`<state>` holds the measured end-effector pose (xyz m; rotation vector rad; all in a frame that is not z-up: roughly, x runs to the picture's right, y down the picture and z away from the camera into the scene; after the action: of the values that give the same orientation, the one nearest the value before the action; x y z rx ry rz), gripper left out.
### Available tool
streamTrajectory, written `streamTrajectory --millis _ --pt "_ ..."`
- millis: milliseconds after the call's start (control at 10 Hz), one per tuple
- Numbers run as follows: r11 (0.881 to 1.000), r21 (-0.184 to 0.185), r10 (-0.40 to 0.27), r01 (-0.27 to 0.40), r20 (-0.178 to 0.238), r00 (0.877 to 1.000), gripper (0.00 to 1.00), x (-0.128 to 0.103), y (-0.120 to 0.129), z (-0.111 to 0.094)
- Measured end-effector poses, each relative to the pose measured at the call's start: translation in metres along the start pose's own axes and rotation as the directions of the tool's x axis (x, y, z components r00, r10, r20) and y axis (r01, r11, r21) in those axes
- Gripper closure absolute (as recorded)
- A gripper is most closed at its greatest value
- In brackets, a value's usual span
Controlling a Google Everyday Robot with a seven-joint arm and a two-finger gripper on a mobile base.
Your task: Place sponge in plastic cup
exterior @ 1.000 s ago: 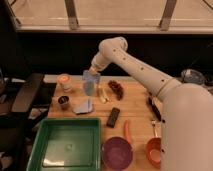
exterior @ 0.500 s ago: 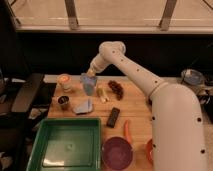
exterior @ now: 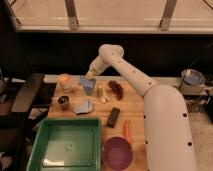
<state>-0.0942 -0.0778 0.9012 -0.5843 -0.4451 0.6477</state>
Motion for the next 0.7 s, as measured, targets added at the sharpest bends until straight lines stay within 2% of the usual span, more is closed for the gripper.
streamTrajectory --millis 300,400,500,600,700 --pt "1.0 -0.012 0.019 -0.019 -0.003 1.0 1.0 0.0041 -0.0034 0.0052" --pt "1.0 -0.016 0.027 -0.027 -0.005 1.0 0.95 0.0069 -0.0049 0.0054" --pt "0.999 -0.02 0.035 -0.035 -0.005 0.999 0.83 0.0089 -0.0061 0.0051" --pt "0.999 -0.023 0.039 -0.039 -0.006 0.999 0.76 0.0096 -0.0062 0.0058" --pt "0.999 -0.026 0.043 -0.043 -0.008 0.999 0.63 0.0096 -0.0063 0.0063"
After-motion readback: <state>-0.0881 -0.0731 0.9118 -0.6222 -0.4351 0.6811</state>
